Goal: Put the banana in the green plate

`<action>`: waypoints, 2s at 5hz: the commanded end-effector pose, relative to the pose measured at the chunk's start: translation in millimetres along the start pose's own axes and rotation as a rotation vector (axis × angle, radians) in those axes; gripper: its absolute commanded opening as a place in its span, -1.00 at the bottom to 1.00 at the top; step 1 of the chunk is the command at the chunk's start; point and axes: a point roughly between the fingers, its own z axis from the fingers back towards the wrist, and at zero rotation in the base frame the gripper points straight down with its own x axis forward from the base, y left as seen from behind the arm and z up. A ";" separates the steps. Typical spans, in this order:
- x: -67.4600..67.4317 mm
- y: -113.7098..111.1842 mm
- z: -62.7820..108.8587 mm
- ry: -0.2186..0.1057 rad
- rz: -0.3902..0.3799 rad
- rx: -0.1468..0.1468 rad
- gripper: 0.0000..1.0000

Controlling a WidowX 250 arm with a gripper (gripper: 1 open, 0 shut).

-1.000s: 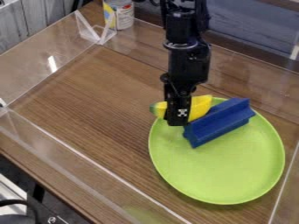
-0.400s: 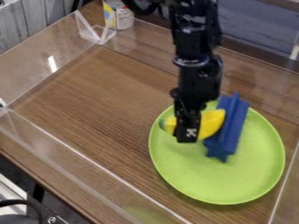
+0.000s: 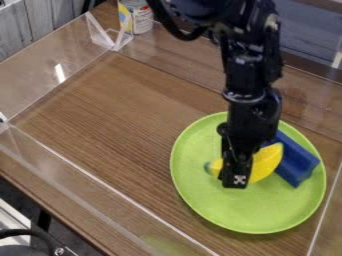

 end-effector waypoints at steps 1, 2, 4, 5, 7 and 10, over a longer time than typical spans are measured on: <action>2.1 0.9 -2.3 -0.012 -0.011 0.017 -1.00; -0.4 0.9 -5.4 -0.010 -0.007 0.014 -1.00; -3.6 1.1 -9.8 -0.009 -0.002 0.013 -1.00; -5.1 1.2 -11.3 -0.009 0.000 0.012 -1.00; -7.9 1.2 -13.6 -0.008 0.004 0.013 -1.00; -11.7 1.2 -16.0 -0.006 0.008 0.015 -1.00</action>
